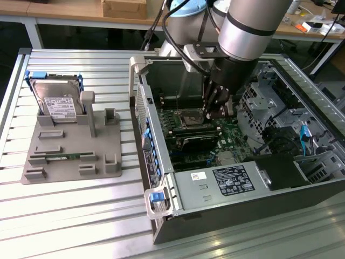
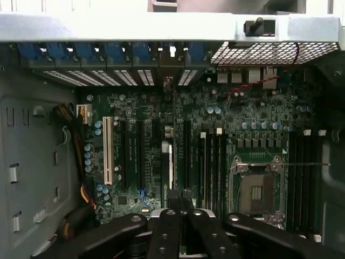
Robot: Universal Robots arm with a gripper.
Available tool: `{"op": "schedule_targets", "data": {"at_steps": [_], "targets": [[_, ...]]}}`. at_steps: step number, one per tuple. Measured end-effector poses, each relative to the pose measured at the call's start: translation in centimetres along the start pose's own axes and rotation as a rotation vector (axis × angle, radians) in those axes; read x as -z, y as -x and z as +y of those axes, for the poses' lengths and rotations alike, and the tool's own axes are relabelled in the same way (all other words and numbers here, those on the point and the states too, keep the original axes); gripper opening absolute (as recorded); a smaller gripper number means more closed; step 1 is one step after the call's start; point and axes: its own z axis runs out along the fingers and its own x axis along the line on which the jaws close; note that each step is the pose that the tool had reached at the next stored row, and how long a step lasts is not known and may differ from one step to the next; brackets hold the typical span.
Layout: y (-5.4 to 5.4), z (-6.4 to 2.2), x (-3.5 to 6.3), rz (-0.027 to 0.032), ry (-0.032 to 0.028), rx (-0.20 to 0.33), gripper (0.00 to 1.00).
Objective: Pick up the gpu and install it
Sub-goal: 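Press down on the gpu until it lock into place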
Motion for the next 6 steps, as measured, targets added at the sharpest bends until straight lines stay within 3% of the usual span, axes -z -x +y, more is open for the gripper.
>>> {"op": "schedule_targets", "data": {"at_steps": [6], "targets": [[0.0,-0.02,0.0,-0.0003,-0.0001,0.0,0.11]]}}
